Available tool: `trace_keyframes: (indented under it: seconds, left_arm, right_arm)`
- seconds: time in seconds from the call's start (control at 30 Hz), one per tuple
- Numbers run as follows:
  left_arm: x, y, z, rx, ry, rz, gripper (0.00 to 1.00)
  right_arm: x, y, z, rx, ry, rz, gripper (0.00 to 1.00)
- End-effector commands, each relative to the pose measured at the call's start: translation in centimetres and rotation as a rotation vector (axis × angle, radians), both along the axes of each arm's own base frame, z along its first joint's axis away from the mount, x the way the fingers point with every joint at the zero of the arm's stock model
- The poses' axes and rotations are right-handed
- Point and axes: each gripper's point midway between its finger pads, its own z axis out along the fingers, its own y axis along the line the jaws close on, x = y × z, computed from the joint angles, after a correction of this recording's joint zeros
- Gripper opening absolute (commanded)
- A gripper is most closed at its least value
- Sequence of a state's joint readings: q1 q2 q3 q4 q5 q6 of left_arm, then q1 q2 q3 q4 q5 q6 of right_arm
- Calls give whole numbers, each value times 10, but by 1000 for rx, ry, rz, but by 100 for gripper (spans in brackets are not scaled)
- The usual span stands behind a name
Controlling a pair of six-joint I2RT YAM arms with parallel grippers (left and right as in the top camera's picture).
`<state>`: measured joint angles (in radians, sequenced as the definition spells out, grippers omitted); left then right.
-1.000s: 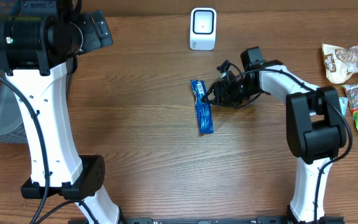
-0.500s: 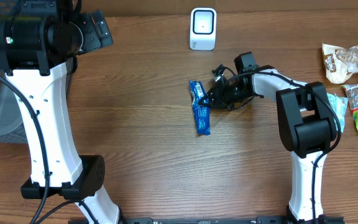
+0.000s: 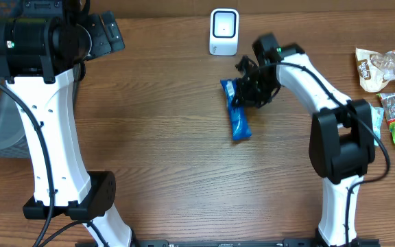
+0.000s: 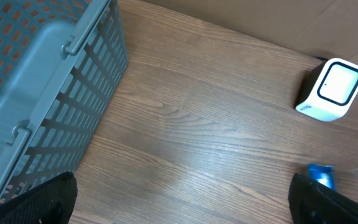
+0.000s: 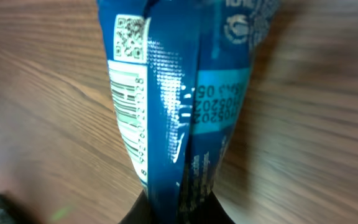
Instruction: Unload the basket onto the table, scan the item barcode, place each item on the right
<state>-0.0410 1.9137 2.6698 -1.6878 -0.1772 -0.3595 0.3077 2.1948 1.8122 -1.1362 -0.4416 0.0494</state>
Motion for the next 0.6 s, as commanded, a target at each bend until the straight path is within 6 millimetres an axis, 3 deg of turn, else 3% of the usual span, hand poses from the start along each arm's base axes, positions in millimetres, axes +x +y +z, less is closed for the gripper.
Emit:
trace_keyframes:
  seconds: [0.0,0.1,0.23,0.5,0.57]
  left_arm:
    - [-2,3,2,15,-2,3,100]
    - [-2,3,2,15,-2,3,100]
    - [-2,3,2,15,-2,3,100]
    - [-2,3,2,15,-2,3,100]
    - [-2,3,2,15,-2,3,100]
  right_arm:
    - [28,-14,88,-211,-320,17,8]
    - [28,-11,117,-243,-390,22,8]
    - [29,-6,141,-235,-449,43,8]
    - [25,-8,150,-238,-447,47,6]
    - [21,-1,152,-192,-437,66,4]
